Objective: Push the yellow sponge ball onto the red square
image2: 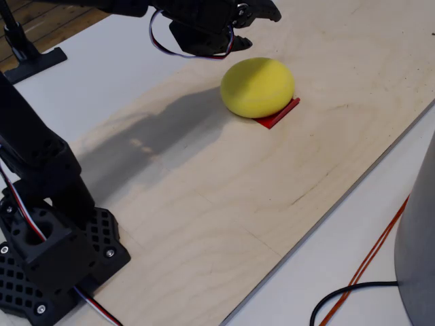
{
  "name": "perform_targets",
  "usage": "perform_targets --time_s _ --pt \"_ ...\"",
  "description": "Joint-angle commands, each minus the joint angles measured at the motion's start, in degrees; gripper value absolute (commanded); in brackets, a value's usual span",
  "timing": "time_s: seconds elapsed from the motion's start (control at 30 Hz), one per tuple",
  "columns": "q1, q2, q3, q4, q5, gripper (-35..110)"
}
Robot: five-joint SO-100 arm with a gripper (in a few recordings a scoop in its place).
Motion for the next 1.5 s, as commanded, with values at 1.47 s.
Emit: perform_targets --time_s 1.47 --pt "2.5 -12.2 -0.1 -14.4 -0.2 20"
